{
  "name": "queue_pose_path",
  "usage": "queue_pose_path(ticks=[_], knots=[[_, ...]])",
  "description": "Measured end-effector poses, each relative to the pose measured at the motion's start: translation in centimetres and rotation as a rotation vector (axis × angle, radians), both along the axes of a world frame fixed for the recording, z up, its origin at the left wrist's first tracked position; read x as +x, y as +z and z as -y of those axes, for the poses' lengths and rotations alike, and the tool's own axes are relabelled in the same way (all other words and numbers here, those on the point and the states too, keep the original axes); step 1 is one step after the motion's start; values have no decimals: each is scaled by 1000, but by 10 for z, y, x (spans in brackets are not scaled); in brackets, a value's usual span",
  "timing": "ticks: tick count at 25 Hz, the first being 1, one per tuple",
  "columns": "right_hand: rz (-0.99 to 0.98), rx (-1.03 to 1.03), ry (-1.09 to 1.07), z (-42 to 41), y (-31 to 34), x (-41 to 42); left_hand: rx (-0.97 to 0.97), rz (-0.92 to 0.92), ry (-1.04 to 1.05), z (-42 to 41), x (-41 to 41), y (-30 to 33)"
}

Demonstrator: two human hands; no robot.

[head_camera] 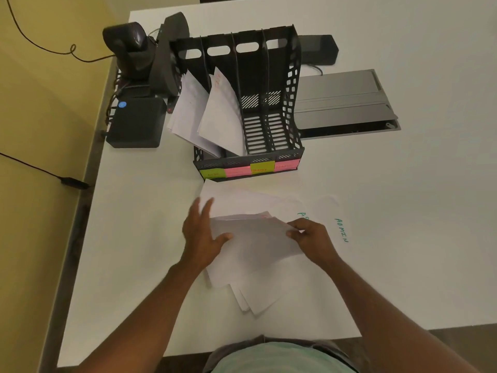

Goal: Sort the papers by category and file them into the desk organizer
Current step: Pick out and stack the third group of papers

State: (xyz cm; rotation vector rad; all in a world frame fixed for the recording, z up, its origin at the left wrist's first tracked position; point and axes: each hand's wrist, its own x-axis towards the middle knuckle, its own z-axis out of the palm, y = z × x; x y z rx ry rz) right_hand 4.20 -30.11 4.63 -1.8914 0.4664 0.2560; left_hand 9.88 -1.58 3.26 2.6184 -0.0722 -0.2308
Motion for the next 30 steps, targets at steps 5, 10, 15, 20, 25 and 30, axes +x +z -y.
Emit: queue_pose_path(ticks=[5,10,15,20,25,30], knots=[[4,165,-93,19,5,14,-357,-129,-156,-3,15,14],[-533,-476,-197,46,-37,3,-645,-264,19,-34,-11,18],[-592,-605,-90,25,-51,-5,-763,-335,144,-29,-24,19],[-526,-549,23,55,-42,-15,-799,-305,138,-31,-19,19],[-617,-771,-53,91,-26,-31,-764,-131,-8,-32,-8,20],[-207,-544,98,52,-17,32,-758,-163,18,-22,-9,17]])
